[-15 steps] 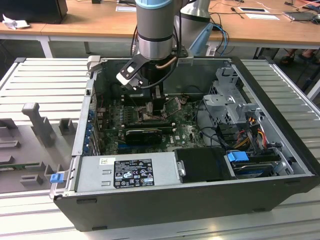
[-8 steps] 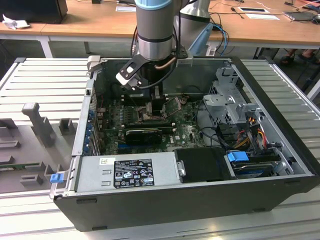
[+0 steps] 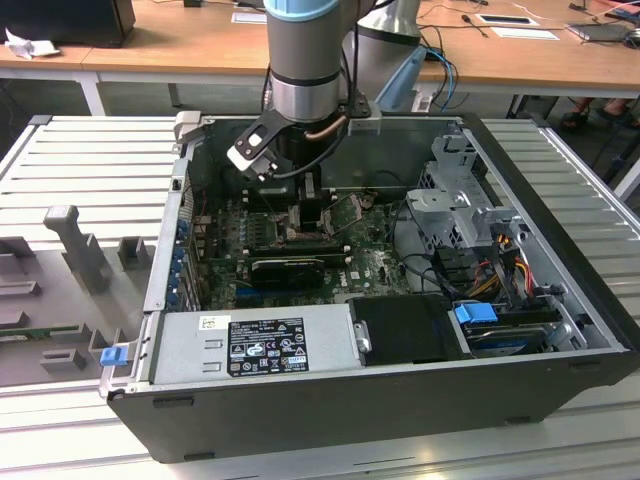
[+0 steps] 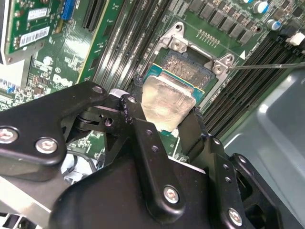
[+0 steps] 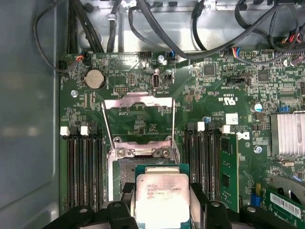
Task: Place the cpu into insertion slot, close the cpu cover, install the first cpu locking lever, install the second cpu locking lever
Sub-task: 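Place the cpu into insertion slot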
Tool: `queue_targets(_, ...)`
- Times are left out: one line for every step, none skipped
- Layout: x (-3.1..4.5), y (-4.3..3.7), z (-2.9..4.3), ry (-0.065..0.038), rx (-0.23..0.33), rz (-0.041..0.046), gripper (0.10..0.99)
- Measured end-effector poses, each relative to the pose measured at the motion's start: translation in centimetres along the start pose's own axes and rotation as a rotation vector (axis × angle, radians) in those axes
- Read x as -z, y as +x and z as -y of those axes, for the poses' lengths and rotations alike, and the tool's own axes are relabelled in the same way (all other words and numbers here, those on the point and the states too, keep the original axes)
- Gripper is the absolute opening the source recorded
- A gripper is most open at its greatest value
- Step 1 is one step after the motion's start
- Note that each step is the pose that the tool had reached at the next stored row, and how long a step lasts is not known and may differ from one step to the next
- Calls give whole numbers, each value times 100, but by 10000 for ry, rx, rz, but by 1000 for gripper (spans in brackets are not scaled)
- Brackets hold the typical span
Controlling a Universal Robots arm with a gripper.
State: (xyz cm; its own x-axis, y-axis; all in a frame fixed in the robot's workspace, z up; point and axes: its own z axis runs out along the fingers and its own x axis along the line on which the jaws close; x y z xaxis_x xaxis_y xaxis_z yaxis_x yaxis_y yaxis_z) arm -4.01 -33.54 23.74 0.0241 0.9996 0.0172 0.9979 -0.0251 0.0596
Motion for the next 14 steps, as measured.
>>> queue_targets(-3,1,7,-1,0,-2,541)
queue_targets(-11,2,14,-1,0,-3,541)
queue_targets(-22,3,20,0,0,-1,541)
queue_targets(-32,5,25,0,1,-2,541)
queue_targets(-44,7,32,1,0,-7,541)
queue_targets(-63,9,40,2,-3,-52,541)
queue_targets(-72,10,43,2,-3,-68,541)
queue_targets(-85,13,45,2,-3,-82,541)
queue_targets(-97,16,48,2,-3,-88,541)
queue_targets(-110,20,50,2,-2,-93,541)
queue_targets(-128,28,52,2,1,-98,541)
queue_targets(-139,34,53,3,6,-105,541)
queue_targets(-151,40,53,3,12,-112,541)
queue_targets(-170,52,55,5,31,-126,541)
